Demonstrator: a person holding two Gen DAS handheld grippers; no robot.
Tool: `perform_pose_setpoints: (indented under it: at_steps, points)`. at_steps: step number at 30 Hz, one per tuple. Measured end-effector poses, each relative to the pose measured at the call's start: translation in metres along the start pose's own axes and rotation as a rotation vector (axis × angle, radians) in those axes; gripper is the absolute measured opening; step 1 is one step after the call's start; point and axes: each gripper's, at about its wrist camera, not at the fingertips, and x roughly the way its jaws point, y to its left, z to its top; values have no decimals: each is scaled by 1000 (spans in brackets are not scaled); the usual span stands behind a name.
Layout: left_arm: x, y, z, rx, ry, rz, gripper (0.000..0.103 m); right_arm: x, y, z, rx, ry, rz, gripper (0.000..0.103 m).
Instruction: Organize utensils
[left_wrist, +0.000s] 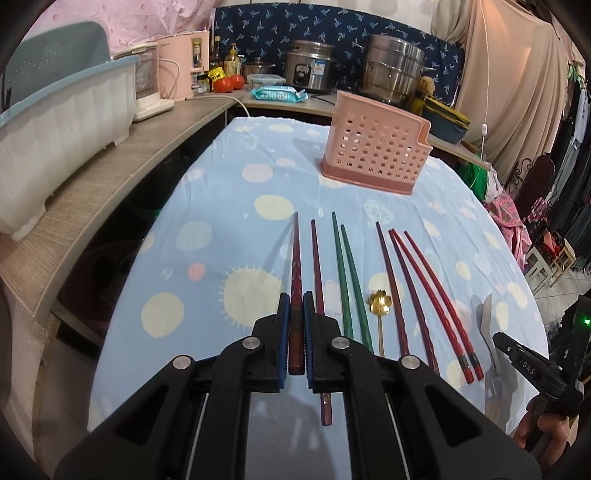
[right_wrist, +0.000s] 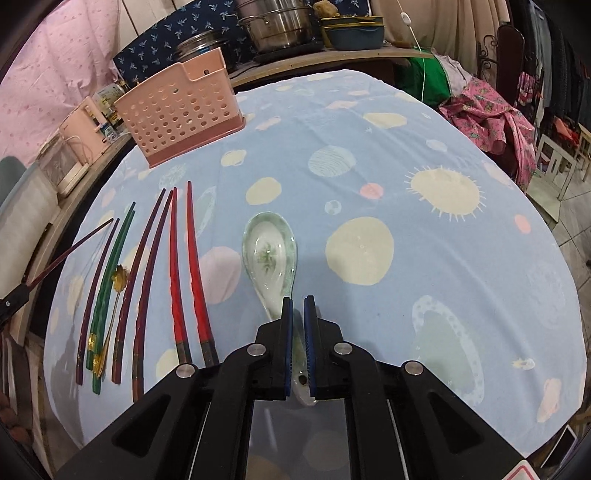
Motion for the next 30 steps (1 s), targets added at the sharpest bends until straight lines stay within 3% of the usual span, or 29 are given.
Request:
perform_pose_setpoints:
  at_steps: [5,14,24,30]
  points:
    - [2,-3,-4,6,12,-3,7,-3,4,-6,1,10,27,24]
    - [3,-7,-10,12,25,-9,7,-8,16,-13,7,14,82,24]
    - [3,-6,-14,10,32,-12,7,-4,32,-25,-67,37,50,25]
    - [0,-6,-16,6,33,-16,7,-12,24,-31,-69,33,32,13]
